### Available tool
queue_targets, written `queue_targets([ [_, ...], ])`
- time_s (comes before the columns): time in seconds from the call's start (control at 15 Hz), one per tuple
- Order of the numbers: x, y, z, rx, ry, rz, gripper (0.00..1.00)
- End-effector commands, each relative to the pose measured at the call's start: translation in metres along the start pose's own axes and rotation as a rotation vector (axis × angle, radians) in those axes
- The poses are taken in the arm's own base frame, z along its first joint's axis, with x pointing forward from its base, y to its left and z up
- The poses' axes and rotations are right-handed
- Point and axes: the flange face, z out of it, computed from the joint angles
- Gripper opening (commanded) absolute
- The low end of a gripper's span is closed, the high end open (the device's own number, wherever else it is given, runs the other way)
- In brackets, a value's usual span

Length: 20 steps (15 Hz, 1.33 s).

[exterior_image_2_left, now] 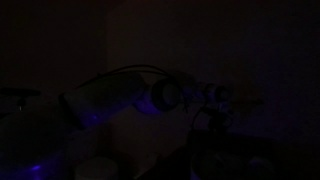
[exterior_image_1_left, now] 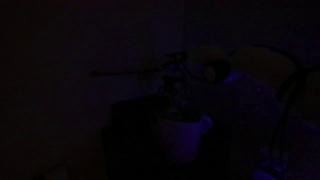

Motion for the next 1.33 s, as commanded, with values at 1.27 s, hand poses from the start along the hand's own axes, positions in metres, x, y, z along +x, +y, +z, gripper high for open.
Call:
queue_targets([
  [1.27, -0.063, 0.113, -0.089, -0.471, -0.395, 0.155, 1.0],
])
